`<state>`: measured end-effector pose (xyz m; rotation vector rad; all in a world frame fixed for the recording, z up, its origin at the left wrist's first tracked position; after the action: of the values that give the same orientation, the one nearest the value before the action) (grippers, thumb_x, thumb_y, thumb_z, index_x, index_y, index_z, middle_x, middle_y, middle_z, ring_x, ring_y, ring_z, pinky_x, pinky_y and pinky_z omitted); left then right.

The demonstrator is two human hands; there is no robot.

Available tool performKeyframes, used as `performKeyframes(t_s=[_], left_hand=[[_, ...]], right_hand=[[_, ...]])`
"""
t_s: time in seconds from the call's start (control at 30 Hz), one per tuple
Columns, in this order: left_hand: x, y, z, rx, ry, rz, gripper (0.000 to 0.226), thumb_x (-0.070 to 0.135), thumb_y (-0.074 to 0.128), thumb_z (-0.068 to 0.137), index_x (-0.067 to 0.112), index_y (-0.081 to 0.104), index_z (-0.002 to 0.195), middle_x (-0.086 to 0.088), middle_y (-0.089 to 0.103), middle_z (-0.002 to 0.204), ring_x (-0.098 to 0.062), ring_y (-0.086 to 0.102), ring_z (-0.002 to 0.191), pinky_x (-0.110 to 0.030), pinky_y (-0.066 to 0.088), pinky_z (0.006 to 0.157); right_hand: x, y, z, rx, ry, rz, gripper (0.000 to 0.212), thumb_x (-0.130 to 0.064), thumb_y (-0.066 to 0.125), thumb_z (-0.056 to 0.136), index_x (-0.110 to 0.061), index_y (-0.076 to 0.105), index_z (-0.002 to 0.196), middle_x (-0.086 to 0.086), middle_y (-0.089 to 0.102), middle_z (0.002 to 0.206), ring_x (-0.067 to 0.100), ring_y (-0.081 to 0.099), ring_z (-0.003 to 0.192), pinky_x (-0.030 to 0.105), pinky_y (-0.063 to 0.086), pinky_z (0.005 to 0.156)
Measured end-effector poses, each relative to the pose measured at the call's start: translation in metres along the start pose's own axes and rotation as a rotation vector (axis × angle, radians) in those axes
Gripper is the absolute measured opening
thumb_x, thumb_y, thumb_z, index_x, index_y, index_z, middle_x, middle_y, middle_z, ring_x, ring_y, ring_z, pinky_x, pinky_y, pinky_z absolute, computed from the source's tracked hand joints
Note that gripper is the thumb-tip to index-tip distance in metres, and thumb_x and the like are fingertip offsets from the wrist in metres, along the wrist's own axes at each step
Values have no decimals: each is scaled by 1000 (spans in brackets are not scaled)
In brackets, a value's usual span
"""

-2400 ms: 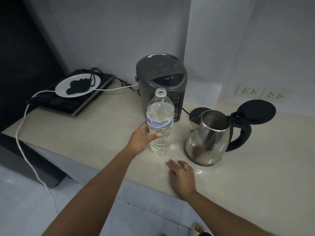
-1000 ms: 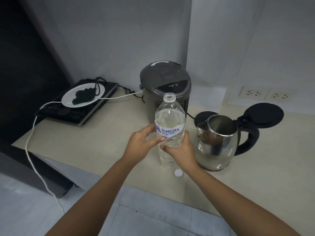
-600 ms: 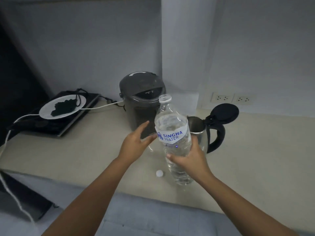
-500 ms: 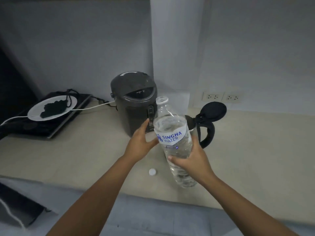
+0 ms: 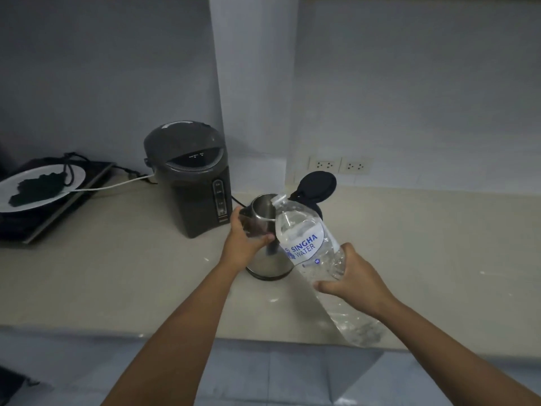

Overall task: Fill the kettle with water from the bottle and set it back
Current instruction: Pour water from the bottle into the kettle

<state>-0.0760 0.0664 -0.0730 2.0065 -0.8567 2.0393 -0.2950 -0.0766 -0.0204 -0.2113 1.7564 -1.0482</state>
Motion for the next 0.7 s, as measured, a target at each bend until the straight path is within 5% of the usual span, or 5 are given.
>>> performKeyframes(t_s=[0.23, 0.7], left_hand=[[-7, 1, 2, 54, 21, -1, 113, 25, 86, 70, 29, 8, 152, -7, 39, 151, -21, 44, 133, -26, 37, 98], [-7, -2, 0, 34, 33, 26, 111, 28, 84, 71, 30, 8, 152, -8, 46, 146, -18, 49, 127, -26, 37, 94]], right_hand=[[13, -8, 10, -35, 41, -138, 59, -45, 81, 59, -24, 41, 96, -7, 59, 84, 11, 60, 70, 29, 45, 57], [-3, -32, 19, -97, 112, -372, 66, -49, 79, 62, -17, 38, 103, -2, 54, 80, 16, 53, 62, 31, 40, 53]])
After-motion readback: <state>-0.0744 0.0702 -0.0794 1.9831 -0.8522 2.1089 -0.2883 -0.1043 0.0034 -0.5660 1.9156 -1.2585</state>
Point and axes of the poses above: each hand's wrist, its own z-axis towards the middle knuckle, its own y-axis out of the palm, x = y × z, the point moved 5 cm from there along z, towards the middle knuckle
